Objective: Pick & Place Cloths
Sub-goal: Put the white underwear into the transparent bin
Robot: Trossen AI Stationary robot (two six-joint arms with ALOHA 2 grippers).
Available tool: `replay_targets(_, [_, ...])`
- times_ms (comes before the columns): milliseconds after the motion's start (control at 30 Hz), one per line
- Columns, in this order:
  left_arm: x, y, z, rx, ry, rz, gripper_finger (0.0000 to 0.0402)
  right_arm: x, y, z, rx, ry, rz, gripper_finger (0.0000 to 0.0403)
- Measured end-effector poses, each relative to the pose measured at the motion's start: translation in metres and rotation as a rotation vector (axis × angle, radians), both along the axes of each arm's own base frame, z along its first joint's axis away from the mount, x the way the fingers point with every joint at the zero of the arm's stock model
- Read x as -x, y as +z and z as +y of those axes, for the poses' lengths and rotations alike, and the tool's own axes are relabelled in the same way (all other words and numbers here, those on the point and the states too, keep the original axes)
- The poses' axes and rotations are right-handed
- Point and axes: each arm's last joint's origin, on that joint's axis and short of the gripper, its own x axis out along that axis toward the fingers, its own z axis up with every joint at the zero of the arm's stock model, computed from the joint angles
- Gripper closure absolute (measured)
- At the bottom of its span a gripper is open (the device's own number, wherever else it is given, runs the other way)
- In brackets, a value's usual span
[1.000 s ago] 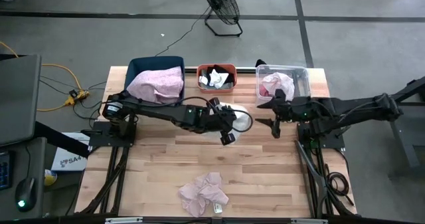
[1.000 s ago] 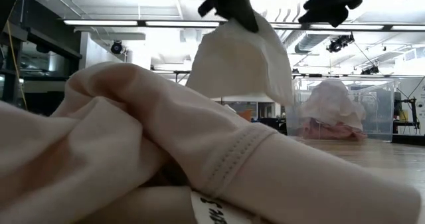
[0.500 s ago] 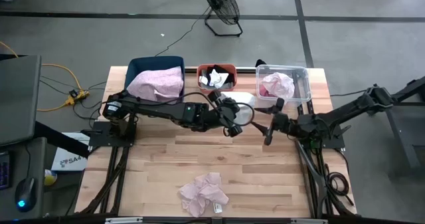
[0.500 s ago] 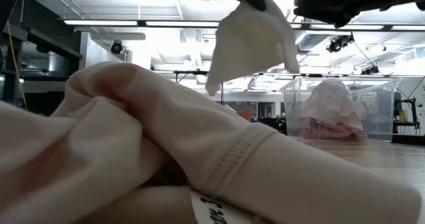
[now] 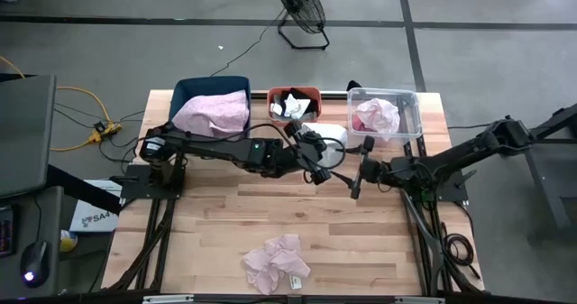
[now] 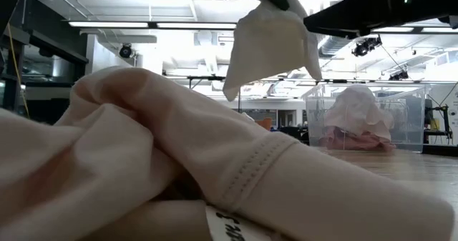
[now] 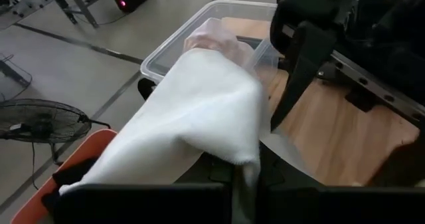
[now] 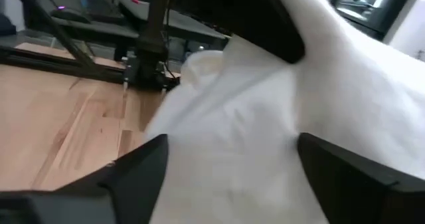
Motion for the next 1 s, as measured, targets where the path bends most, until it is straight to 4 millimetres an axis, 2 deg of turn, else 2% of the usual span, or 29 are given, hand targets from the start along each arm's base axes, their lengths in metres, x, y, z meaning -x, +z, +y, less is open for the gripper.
replay_targets(133, [-0.002,0.000,0.007,0.031,-0.025,-0.010,0.0399,-0.003,0.002,-0.004,0.038,-0.019,-0.017,0.0019])
replay_targets(200, [-0.003,0.001,0.009,0.050,-0.049,-0.022,0.0400,-0.003,0.005,-0.008,0.033,-0.102,-0.056,0.0008])
replay_targets(300, [-0.005,0.004,0.011,0.071,-0.082,-0.055,0.0400,-0.003,0.010,-0.012,0.050,-0.140,-0.099,0.0016])
replay_targets(433, [-0.009,0.008,0.012,0.086,-0.150,-0.104,0.0400,-0.005,0.011,-0.016,0.069,-0.059,-0.110,0.0021])
replay_targets(633, [-0.013,0.018,0.011,0.082,-0.263,-0.186,0.0401,-0.006,0.014,-0.024,0.070,-0.054,-0.141,0.0019])
replay_targets(767, [-0.017,0.017,0.009,0.080,-0.302,-0.208,0.0401,-0.008,0.016,-0.024,0.078,0.067,-0.163,0.0024])
replay_targets(900, [-0.018,0.019,0.009,0.070,-0.314,-0.225,0.0401,-0.008,0.015,-0.024,0.080,0.101,-0.159,0.0054])
replay_targets(1000, [-0.020,0.014,0.009,0.070,-0.313,-0.205,0.0401,-0.008,0.015,-0.024,0.077,0.102,-0.156,0.0097])
